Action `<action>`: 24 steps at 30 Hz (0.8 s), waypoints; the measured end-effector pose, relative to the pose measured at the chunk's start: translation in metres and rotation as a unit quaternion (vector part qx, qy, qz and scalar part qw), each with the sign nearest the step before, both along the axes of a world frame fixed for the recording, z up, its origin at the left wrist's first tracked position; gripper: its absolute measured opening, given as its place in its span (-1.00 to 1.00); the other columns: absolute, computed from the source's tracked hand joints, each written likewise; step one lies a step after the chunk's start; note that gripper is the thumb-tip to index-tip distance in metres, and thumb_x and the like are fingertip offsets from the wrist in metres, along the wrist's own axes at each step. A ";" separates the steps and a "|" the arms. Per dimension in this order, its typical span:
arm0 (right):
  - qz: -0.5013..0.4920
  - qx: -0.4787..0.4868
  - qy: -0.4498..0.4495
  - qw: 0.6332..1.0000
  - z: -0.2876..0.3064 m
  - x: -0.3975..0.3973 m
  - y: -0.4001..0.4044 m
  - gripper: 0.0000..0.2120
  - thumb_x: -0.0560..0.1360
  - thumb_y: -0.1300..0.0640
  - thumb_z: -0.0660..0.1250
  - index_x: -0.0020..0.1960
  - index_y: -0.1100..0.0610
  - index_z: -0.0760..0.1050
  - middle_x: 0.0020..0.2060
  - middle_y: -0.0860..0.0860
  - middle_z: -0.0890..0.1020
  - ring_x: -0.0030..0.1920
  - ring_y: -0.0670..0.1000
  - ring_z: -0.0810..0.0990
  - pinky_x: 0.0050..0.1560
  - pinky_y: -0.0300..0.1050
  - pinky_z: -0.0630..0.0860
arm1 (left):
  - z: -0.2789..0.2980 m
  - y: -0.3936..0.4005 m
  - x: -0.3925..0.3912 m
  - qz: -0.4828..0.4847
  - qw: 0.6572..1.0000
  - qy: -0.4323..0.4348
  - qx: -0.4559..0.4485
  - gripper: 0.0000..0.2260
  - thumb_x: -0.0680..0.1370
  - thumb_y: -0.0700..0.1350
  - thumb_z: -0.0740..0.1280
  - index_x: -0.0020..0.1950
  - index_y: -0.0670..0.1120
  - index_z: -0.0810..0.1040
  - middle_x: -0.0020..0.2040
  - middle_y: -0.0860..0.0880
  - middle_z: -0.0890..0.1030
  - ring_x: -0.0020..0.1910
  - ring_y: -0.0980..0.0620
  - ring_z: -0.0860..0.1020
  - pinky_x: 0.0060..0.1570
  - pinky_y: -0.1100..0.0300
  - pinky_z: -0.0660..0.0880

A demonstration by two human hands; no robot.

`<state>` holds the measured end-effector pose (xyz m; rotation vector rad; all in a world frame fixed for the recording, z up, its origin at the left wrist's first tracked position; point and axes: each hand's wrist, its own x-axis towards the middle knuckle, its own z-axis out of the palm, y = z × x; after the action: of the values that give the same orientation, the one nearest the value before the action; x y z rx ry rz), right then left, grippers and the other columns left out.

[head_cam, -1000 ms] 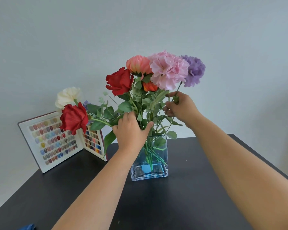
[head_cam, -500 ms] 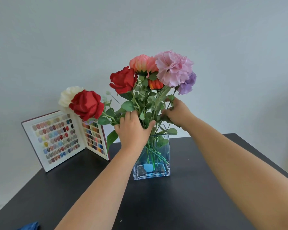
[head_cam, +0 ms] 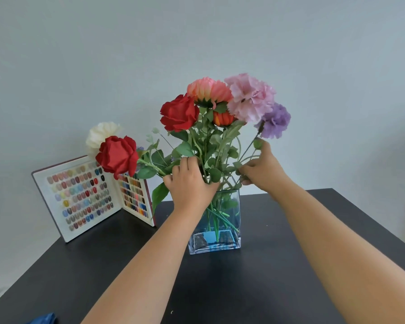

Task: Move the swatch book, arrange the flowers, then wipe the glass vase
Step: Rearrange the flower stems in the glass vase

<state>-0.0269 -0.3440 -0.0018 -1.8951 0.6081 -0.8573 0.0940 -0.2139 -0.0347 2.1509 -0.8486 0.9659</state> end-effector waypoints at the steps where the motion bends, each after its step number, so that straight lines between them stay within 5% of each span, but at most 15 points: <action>1: -0.024 0.005 -0.032 0.999 -0.004 -0.004 0.000 -0.35 0.46 0.15 0.42 0.36 0.00 0.08 -0.25 0.08 0.71 -0.39 0.04 0.68 -0.30 -0.10 0.62 | 0.000 0.000 0.001 0.000 1.000 0.001 -0.005 -0.49 0.30 0.30 0.38 0.01 -0.07 0.48 -0.06 0.01 0.54 -0.07 -0.10 0.51 -0.14 0.07 0.16; 4: -0.074 0.052 -0.152 0.984 -0.022 -0.013 0.004 -0.35 0.43 0.14 0.43 0.32 -0.13 0.09 -0.30 0.01 0.70 -0.38 -0.01 0.68 -0.32 -0.25 0.54 | 0.000 0.000 0.005 0.006 1.000 0.012 -0.012 -0.52 0.32 0.26 0.42 0.01 -0.07 0.47 -0.04 0.00 0.53 -0.06 -0.11 0.51 -0.14 0.06 0.16; 8: -0.056 0.172 -0.251 0.951 -0.046 -0.014 0.011 -0.44 0.40 0.10 0.44 0.24 -0.10 0.19 -0.28 0.05 0.71 -0.32 -0.04 0.65 -0.08 -0.07 0.55 | -0.001 0.001 0.005 0.007 1.000 0.012 -0.010 -0.54 0.34 0.24 0.42 0.02 -0.06 0.47 -0.04 0.00 0.53 -0.07 -0.11 0.51 -0.14 0.04 0.19; 12: 0.007 0.105 -0.104 0.989 -0.042 -0.001 0.013 -0.61 0.39 -0.09 0.46 0.16 -0.03 0.49 -0.10 -0.07 0.66 -0.13 -0.13 0.62 -0.03 -0.13 0.47 | -0.002 0.001 0.003 0.012 1.000 0.014 -0.003 -0.55 0.35 0.23 0.42 0.03 -0.06 0.46 -0.03 0.00 0.53 -0.05 -0.11 0.51 -0.13 0.03 0.20; 16: -0.009 -0.037 0.008 0.999 -0.023 0.019 0.011 -0.63 0.49 0.01 0.36 0.27 0.08 0.52 0.07 0.01 0.64 -0.01 0.02 0.61 0.07 -0.07 0.51 | -0.001 0.002 0.003 0.013 1.000 0.020 -0.011 -0.58 0.36 0.21 0.42 0.01 -0.06 0.46 -0.04 -0.01 0.53 -0.04 -0.11 0.52 -0.11 0.01 0.24; 19: -0.014 -0.024 0.051 0.998 -0.009 0.032 0.013 -0.52 0.53 0.03 0.26 0.42 0.13 0.37 -0.02 0.04 0.62 -0.12 0.05 0.61 -0.09 -0.11 0.50 | -0.001 0.003 0.003 0.009 1.000 0.017 -0.013 -0.59 0.36 0.19 0.43 0.01 -0.06 0.46 -0.04 -0.01 0.53 -0.05 -0.11 0.52 -0.12 0.02 0.24; 24: 0.043 0.127 0.015 0.991 0.002 0.041 0.012 -0.45 0.43 0.15 0.42 0.37 0.12 0.34 -0.04 0.07 0.60 -0.27 -0.02 0.52 -0.25 -0.05 0.53 | -0.001 0.005 0.005 0.005 1.000 0.014 -0.009 -0.57 0.35 0.16 0.46 0.02 -0.08 0.46 -0.04 -0.02 0.53 -0.05 -0.12 0.52 -0.14 0.04 0.20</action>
<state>0.0142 -0.3325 -0.0002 -1.6939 0.6177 -0.6628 0.0988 -0.2092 -0.0361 2.1503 -0.8129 0.9439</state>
